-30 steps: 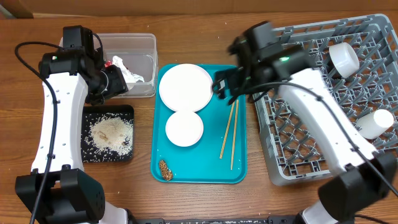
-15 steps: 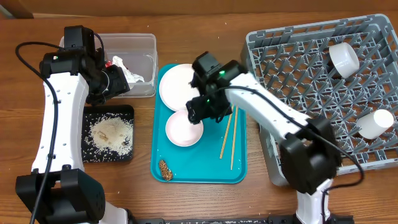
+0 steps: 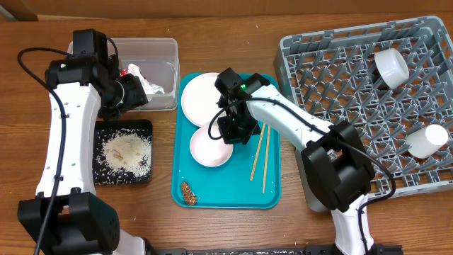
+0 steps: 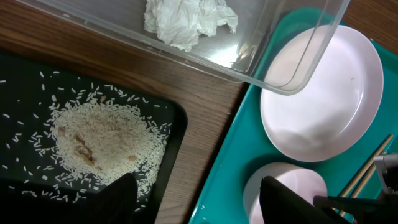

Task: Sort waste into correct bins and load items into the dishwasher
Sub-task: 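Grasp the pink bowl on the teal tray with the right gripper, then carry the pink bowl right and place it in the rack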

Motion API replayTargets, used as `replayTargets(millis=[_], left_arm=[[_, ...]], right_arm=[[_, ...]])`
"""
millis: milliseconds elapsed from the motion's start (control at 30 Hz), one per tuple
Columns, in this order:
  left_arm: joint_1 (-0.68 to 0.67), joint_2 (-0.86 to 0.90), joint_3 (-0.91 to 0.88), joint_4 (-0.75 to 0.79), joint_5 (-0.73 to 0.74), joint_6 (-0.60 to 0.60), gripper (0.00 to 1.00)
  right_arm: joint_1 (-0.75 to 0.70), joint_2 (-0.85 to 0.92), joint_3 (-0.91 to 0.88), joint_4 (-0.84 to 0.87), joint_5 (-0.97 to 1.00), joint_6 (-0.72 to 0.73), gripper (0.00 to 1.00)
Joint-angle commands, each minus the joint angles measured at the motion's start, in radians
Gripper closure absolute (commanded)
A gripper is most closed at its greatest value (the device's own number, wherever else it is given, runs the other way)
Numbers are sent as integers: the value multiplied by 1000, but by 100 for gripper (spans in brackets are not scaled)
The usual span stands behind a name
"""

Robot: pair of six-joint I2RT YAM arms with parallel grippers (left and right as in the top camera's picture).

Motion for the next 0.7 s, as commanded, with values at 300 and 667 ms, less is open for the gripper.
replayTargets(millis=[300,667], left_arm=[[-7,-29,21,10,0,-9,33],[-7,-29,21,35,0,-10,32]], right_arm=[[-98,-188,5,-63,151,-3,96],[-343,-452,4,186,892,-3,96]])
